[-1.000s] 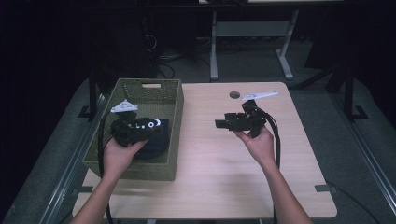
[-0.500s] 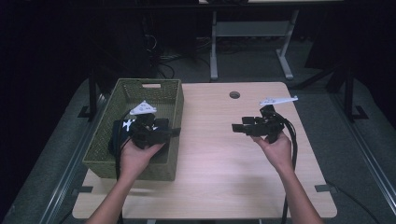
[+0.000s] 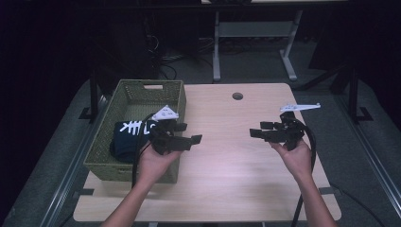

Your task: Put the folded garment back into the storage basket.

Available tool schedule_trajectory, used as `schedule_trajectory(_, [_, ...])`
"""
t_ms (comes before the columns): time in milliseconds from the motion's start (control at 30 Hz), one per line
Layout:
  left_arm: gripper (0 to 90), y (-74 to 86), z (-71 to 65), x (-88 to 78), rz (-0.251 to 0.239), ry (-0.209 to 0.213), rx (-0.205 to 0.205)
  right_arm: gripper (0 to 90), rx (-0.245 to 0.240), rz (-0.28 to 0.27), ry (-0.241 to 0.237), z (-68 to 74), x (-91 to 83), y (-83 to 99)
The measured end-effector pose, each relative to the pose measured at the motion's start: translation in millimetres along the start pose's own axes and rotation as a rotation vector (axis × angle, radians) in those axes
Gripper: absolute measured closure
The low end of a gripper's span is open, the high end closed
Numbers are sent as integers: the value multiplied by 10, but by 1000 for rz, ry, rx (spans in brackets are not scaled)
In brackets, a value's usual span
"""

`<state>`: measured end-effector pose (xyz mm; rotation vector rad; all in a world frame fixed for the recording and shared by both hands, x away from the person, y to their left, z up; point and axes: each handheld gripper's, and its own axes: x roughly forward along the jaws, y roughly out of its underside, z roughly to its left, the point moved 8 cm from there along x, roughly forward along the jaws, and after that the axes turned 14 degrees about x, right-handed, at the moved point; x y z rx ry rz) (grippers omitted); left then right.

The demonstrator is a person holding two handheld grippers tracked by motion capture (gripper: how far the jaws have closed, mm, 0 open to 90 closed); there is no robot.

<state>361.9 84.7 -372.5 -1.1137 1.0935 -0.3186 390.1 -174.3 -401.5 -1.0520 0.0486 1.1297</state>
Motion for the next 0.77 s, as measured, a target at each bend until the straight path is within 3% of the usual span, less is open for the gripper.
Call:
schedule_trajectory(500, [243, -45, -452, 303, -28, 55, 33, 290, 38, -12, 51, -375, -313, 329])
schedule_trajectory(667, [237, 50, -654, 472, -4, 87, 58, 288, 54, -6, 70, -537, -431, 519])
schedule_trajectory(767, [236, 114, -753, 549, -6, 110, 51, 283, 63, 2, 81, -615, -481, 619])
